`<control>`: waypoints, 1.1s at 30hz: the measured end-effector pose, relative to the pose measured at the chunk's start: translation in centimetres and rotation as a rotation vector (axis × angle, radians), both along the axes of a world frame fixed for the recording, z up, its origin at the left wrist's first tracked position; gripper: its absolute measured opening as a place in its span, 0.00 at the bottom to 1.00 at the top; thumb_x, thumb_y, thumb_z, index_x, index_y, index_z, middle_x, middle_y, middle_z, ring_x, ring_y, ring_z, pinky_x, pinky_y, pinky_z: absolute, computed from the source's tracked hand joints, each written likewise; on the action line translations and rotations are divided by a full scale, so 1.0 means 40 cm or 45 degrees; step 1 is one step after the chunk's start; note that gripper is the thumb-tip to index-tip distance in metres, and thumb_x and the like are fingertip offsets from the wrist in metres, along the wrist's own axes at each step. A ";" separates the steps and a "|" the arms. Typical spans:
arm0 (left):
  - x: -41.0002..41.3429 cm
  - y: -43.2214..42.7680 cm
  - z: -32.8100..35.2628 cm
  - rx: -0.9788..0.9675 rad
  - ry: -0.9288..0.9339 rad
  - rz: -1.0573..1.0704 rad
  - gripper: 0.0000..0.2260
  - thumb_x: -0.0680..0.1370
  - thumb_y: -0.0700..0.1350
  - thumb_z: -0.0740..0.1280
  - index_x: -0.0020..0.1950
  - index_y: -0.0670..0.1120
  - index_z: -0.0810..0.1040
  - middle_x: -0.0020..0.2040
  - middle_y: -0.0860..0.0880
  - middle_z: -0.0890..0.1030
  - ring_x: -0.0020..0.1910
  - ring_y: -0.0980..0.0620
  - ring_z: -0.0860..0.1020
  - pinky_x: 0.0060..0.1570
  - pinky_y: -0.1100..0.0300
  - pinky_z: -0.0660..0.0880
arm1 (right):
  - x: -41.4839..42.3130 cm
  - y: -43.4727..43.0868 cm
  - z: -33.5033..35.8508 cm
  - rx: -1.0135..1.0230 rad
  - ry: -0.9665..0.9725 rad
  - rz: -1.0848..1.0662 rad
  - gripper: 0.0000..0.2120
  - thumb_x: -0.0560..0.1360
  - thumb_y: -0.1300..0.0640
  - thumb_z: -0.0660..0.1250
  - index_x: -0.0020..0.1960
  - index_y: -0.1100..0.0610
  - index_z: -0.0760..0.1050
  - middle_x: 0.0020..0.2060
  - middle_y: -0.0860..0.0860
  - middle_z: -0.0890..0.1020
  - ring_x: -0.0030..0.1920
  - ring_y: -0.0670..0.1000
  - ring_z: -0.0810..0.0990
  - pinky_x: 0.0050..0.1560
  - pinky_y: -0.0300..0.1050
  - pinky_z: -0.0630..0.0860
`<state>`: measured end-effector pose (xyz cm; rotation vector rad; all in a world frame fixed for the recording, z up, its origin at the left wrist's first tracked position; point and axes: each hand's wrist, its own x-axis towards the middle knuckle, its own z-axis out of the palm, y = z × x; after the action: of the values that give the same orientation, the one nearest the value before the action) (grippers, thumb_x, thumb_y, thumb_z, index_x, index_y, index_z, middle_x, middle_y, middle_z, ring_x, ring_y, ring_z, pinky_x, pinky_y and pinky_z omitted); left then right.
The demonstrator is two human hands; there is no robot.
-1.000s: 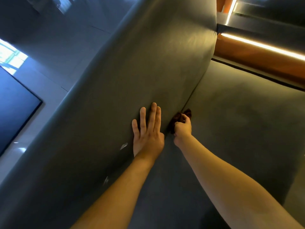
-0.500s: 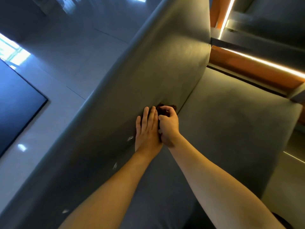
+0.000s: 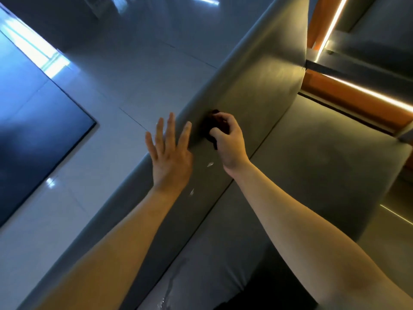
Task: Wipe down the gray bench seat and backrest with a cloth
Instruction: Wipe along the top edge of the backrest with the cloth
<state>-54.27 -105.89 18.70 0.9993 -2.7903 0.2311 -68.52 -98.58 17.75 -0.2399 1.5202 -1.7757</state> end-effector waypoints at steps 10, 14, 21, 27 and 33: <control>0.039 -0.031 -0.025 -0.001 -0.146 0.069 0.32 0.83 0.57 0.60 0.83 0.51 0.52 0.79 0.38 0.61 0.75 0.37 0.64 0.71 0.42 0.66 | 0.109 -0.044 -0.091 0.272 0.095 -0.178 0.19 0.78 0.66 0.64 0.57 0.43 0.73 0.62 0.49 0.75 0.62 0.51 0.75 0.65 0.53 0.76; 0.046 -0.027 -0.024 -0.008 -0.166 0.037 0.31 0.83 0.57 0.59 0.83 0.53 0.52 0.80 0.38 0.59 0.75 0.37 0.64 0.70 0.42 0.67 | 0.121 -0.012 -0.114 0.511 -0.213 -0.140 0.16 0.79 0.66 0.63 0.55 0.45 0.74 0.57 0.52 0.78 0.54 0.54 0.80 0.50 0.49 0.81; 0.048 -0.027 -0.030 0.009 -0.135 0.029 0.28 0.84 0.56 0.60 0.82 0.54 0.56 0.79 0.39 0.61 0.75 0.37 0.63 0.72 0.42 0.65 | 0.116 -0.043 0.031 -0.020 0.179 -0.141 0.11 0.78 0.62 0.67 0.58 0.50 0.76 0.53 0.49 0.79 0.55 0.47 0.79 0.56 0.41 0.80; 0.046 -0.036 -0.044 -0.059 -0.120 0.023 0.28 0.84 0.59 0.58 0.81 0.53 0.58 0.78 0.38 0.63 0.74 0.36 0.66 0.70 0.42 0.66 | 0.137 -0.054 -0.046 0.103 0.452 -0.140 0.12 0.78 0.64 0.66 0.60 0.53 0.75 0.56 0.49 0.75 0.55 0.41 0.76 0.60 0.41 0.77; 0.033 -0.041 -0.053 -0.142 -0.169 0.057 0.30 0.81 0.57 0.61 0.82 0.53 0.57 0.79 0.40 0.63 0.73 0.37 0.66 0.68 0.42 0.68 | 0.127 -0.046 -0.108 0.321 0.073 -0.114 0.18 0.79 0.66 0.62 0.61 0.46 0.72 0.59 0.50 0.77 0.62 0.53 0.77 0.65 0.54 0.76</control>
<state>-52.94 -107.54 16.56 1.0570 -2.8370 0.4699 -63.42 -100.42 13.45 -0.0986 1.8015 -1.6362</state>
